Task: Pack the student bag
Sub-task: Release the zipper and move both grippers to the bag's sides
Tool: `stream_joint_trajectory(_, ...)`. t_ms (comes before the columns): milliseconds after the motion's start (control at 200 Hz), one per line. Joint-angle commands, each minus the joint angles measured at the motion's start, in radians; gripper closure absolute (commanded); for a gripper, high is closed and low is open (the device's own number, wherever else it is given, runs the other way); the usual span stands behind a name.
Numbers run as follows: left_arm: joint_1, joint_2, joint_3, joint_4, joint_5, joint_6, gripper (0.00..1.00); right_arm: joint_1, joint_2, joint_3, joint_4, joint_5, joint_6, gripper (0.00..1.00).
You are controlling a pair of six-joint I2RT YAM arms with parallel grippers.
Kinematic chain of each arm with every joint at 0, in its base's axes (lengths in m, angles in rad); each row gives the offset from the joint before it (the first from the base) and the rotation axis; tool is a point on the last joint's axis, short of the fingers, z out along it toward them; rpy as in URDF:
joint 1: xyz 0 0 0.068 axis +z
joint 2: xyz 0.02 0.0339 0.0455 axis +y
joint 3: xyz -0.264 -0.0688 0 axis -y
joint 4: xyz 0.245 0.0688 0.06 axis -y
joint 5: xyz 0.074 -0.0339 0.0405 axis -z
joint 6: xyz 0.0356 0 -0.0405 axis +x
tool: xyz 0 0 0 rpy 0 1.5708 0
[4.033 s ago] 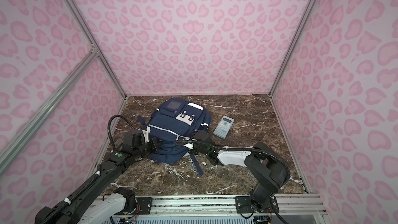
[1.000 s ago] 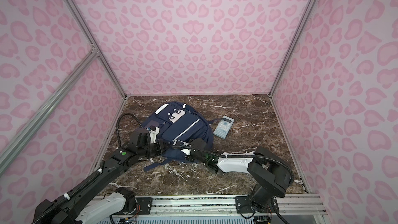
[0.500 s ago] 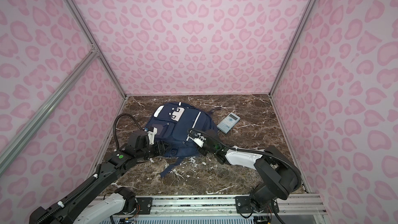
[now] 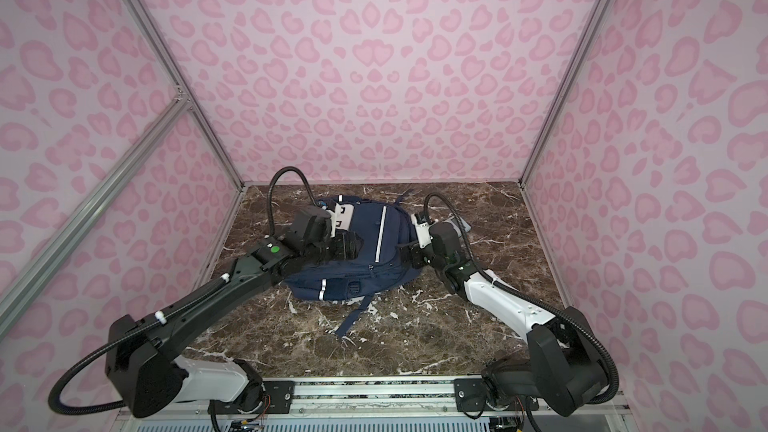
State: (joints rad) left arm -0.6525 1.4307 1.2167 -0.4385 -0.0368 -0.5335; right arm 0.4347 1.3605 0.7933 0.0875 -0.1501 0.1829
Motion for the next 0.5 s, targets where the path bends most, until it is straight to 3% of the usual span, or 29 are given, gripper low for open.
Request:
stream_joint_trajectory(0,-0.005,0.142,0.148,-0.036,-0.088,0.058,0.13,-0.083,0.044,0.061,-0.123,0.141,0.25,0.01)
stream_joint_trajectory(135,-0.053,0.38,0.373,-0.131,-0.161,0.109,0.11,-0.144,0.13,0.151,-0.252,0.226,0.36,0.01)
stream_joint_trajectory(255,-0.092,0.528,0.527,-0.19,-0.182,0.15,0.1,-0.206,0.22,0.202,-0.297,0.16,0.427,0.01)
stream_joint_trajectory(420,-0.117,0.677,0.665,-0.254,-0.179,0.168,0.11,-0.242,0.33,0.251,-0.335,0.176,0.484,0.01)
stream_joint_trajectory(495,-0.127,0.717,0.703,-0.286,-0.198,0.162,0.16,-0.253,0.371,0.251,-0.312,0.169,0.504,0.01)
